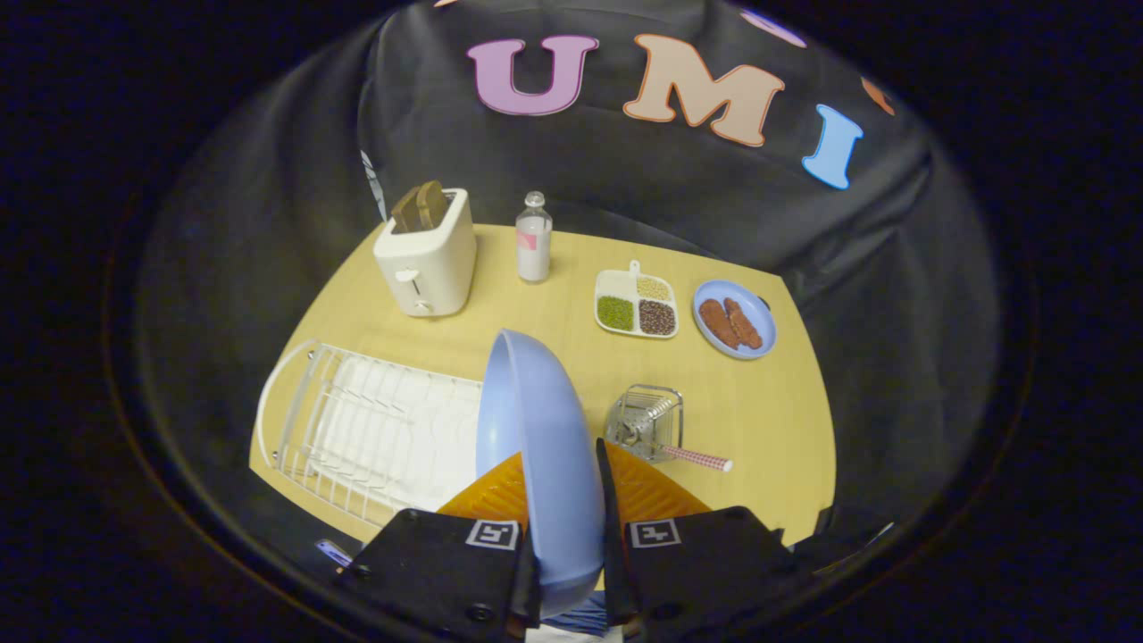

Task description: Take the plate from the dish rack, then take the spoon from the basket and place it into the plate.

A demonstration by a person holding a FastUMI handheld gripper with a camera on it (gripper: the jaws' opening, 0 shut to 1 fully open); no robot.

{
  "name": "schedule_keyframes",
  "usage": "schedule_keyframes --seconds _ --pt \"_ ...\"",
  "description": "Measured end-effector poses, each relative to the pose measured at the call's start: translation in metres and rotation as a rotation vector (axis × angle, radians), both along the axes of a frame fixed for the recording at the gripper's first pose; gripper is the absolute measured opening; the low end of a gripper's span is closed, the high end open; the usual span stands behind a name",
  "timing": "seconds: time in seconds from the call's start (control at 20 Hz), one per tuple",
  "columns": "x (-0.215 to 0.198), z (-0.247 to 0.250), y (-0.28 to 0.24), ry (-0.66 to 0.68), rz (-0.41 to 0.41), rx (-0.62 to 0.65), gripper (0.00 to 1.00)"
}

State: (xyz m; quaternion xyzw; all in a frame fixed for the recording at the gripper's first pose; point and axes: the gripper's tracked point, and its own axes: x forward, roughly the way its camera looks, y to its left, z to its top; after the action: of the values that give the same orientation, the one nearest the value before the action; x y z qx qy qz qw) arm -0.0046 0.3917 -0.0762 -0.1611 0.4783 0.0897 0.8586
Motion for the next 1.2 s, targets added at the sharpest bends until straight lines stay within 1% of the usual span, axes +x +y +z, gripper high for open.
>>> schedule_keyframes --seconds 0.2,0.3,0.5,0.8,1.0,1.1,1.2 --pt "-0.024 0.011 -0.011 0.015 0.010 0.227 0.31" --pt "-0.037 0.015 -0.027 0.016 0.011 0.314 0.30" --pt "-0.051 0.013 -0.078 -0.024 0.001 0.408 0.30" --pt "-0.084 -0.021 -0.179 -0.069 -0.160 0.560 0.30" --pt "-0.096 -0.061 -0.235 -0.098 -0.244 0.557 0.30" --pt "-0.100 -0.086 -0.250 -0.094 -0.286 0.563 0.30" --pt "-0.102 -0.105 -0.254 -0.084 -0.312 0.601 0.30"
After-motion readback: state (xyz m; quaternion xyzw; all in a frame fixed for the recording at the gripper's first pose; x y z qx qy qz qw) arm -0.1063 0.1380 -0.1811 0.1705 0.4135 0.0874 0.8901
